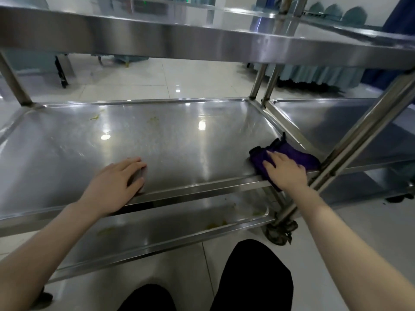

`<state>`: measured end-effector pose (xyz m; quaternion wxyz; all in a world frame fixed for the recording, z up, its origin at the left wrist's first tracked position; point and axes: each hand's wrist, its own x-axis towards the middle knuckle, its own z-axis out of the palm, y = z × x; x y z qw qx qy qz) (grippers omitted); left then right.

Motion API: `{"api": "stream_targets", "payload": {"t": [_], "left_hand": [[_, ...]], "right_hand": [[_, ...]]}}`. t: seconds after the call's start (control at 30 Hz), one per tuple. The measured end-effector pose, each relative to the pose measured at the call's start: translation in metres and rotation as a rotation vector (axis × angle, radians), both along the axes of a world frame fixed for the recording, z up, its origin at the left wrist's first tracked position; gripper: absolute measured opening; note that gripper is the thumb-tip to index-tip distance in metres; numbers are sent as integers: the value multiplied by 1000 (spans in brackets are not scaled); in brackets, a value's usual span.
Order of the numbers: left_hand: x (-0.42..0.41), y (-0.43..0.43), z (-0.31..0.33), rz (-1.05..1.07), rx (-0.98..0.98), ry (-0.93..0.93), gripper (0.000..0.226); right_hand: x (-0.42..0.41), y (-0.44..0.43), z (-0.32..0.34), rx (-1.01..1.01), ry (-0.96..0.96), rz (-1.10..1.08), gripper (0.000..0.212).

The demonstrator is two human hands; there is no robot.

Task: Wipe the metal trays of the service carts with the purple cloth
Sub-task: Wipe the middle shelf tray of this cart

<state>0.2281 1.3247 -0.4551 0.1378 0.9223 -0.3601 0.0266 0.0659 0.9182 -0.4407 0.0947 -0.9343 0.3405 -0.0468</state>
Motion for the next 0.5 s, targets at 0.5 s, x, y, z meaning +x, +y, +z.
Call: {"api": "stream_targets", "payload": {"t": [0.5], "left_hand": [[10,144,30,252,134,0,56]], "right_hand": [[73,153,-7,90,-87,375,49]]}}
